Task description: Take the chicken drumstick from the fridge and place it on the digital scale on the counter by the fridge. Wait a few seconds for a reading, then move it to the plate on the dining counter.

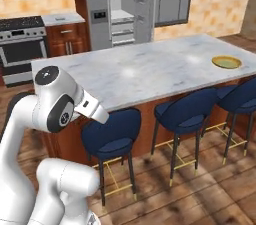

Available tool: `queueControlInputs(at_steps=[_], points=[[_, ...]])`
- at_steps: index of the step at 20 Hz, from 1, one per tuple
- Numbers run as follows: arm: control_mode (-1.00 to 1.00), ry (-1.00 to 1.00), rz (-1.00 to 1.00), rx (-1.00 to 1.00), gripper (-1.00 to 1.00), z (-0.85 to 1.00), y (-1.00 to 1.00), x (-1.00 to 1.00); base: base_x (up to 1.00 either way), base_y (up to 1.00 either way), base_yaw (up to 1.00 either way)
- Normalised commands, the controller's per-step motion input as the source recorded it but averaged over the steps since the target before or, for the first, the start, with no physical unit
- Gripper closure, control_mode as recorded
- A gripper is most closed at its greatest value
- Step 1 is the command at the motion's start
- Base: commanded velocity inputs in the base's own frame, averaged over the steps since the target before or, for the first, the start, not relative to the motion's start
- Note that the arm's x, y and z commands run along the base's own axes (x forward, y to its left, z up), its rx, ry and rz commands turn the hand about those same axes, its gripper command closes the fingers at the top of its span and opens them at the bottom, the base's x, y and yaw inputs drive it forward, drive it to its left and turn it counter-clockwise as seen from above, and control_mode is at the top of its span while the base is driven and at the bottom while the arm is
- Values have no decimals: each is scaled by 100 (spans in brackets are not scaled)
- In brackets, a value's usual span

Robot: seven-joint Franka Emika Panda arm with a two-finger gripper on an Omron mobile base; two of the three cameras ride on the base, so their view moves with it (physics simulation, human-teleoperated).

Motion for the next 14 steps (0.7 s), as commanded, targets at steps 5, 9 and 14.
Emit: queueControlInputs(at_steps=[5,9,14], points=[[100,0,0,0,100,0,0,0,31,-100,36],[100,0,0,0,100,0,0,0,30,-100,36],[100,0,0,0,100,0,0,0,30,-100,36]])
